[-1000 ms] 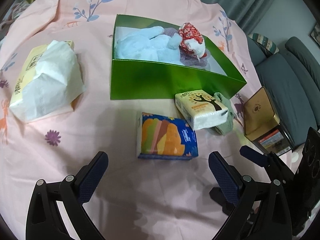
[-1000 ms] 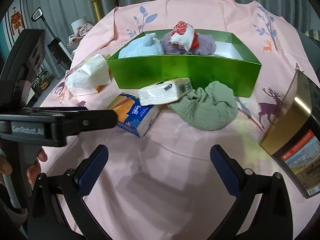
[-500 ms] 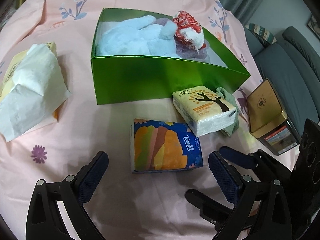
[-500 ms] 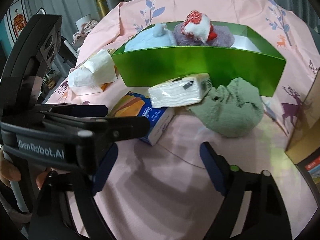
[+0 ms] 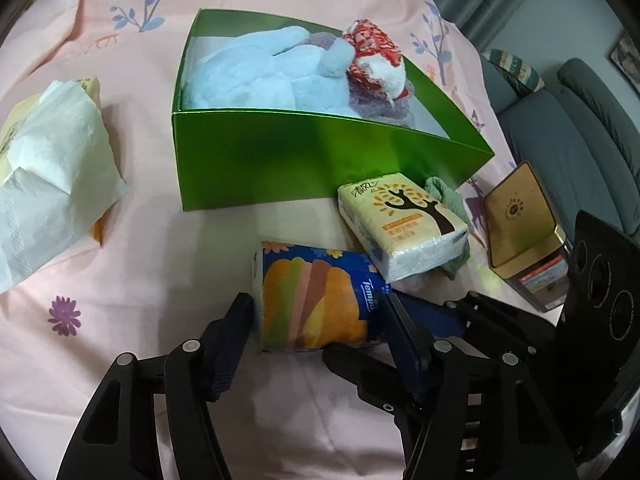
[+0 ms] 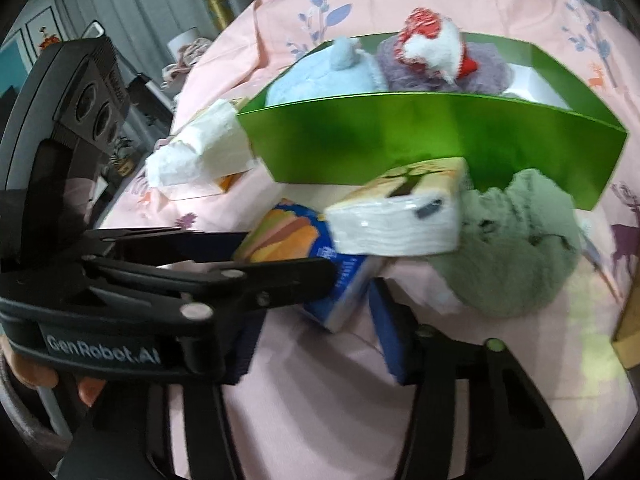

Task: Organize soft objects
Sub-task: 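Lift the colourful tissue pack with both grippers and carry it over the green box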

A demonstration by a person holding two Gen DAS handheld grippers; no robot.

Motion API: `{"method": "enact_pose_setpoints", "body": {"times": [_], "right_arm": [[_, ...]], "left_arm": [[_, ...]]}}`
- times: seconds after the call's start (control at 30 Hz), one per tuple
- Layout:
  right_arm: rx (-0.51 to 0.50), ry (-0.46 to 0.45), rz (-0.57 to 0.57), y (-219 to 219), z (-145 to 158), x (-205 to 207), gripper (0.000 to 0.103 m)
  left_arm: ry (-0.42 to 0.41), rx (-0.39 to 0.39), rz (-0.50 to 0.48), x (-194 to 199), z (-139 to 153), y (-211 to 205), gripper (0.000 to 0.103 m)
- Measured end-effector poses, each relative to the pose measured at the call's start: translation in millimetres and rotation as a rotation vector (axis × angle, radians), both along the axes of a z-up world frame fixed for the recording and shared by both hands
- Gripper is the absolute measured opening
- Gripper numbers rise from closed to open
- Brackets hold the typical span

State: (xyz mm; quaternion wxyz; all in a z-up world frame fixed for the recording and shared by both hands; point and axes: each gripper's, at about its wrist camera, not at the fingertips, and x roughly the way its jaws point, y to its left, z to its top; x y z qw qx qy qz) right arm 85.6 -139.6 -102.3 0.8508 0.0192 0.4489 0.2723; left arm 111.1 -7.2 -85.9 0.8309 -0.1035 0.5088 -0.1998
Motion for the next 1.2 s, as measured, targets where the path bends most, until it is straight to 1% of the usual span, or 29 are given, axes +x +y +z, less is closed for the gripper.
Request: {"method": "enact_pose_setpoints", "body": {"times": [0.1,0.27,0.4,0.53,0.77,0.9,1.2], "right_arm": [[-0.003,-0.008,0.011,0.7,1.3,-1.8,0.046],[-0.011,-0.02,0.014,-0.6,6.4,-12.4,0.045],[-0.002,-0.033,0.013,-3.5,14.8,-25.1,0.045],[0.005,-0.047,0.017,-7.5,24.0,-40.1,0.045],[0.008,-0.105,0.025,-17.9,42.1,-71.1,0.045],[-0.002,-0.142,0.021,-24.5,55.5,-85.8,0.045],[0.0,-0.232,0.012,-39.9,82.1,-110.1,0.045]], "left_arm": [[0.0,0.0,-0.004,-1.3,1.2,0.1,0.065],[-0.009,0.011,-0.011,-9.3,6.7,-1.7,0.065],[-0.022,0.003,-0.013,-22.8,16.1,-3.4,0.065],[-0.047,0.011,-0.018,-40.7,26.5,-7.1,0.065],[-0.091,0.01,-0.027,-71.4,48.7,-16.5,0.065],[-0.116,0.002,-0.034,-82.1,61.6,-22.4,0.065],[-0.189,0.015,-0.052,-105.3,92.7,-36.2,0.065]]}}
